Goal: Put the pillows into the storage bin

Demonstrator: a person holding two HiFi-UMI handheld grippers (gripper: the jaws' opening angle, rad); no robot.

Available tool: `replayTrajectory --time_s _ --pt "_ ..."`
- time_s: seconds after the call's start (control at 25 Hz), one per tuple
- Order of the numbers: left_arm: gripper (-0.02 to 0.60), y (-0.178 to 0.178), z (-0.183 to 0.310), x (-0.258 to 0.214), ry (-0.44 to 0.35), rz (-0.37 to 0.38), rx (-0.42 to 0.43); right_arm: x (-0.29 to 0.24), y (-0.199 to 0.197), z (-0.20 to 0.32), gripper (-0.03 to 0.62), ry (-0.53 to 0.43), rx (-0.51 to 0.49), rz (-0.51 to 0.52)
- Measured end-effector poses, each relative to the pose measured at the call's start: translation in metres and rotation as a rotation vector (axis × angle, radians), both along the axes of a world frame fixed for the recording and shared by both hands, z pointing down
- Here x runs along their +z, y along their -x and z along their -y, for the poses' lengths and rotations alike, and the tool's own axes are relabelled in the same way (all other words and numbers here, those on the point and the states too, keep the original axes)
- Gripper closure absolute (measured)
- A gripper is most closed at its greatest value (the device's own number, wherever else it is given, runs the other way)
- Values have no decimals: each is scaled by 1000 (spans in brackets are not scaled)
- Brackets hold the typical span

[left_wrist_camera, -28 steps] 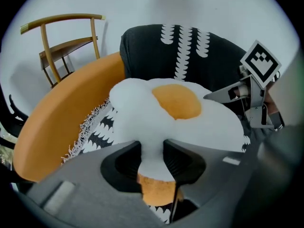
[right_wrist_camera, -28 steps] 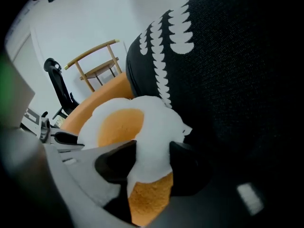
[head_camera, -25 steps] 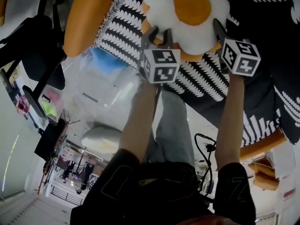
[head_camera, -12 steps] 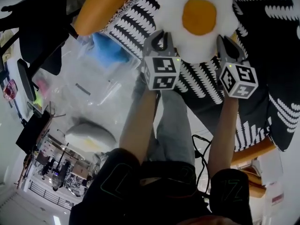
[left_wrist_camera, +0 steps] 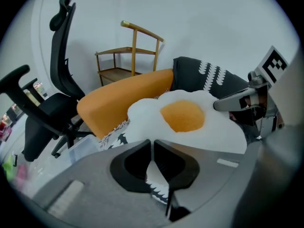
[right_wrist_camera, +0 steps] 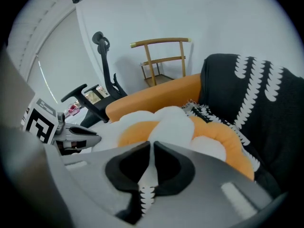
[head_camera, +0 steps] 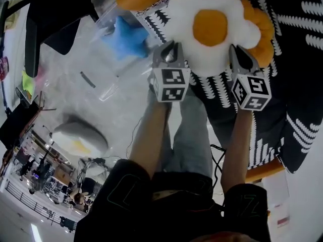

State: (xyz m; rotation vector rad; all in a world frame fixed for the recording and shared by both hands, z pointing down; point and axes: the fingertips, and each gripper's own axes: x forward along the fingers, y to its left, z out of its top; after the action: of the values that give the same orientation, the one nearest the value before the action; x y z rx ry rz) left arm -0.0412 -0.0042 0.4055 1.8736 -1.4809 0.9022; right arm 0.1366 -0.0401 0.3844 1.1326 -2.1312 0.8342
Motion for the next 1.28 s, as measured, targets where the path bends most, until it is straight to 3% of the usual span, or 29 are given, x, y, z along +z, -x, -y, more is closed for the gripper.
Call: replayTrajectory --time_s 0.36,0.64,0.88,1.12,1.2,1.28 --pt "555 111 -67 3 37 -17 -142 0 117 -45 574 39 -162 -35" --pt "555 229 -143 10 60 -3 -300 15 244 -100 574 68 -352 -40" --pt "555 326 -185 17 60 11 -456 24 359 -113 574 61 -543 -46" --pt "547 371 -212 30 55 32 -534 38 417 -117 559 -1 -620 -65" --pt "501 380 -219 42 113 73 -522 46 426 -114 513 -16 -603 -60" --pt "480 382 -225 58 180 56 -501 59 426 -115 513 5 -598 -75"
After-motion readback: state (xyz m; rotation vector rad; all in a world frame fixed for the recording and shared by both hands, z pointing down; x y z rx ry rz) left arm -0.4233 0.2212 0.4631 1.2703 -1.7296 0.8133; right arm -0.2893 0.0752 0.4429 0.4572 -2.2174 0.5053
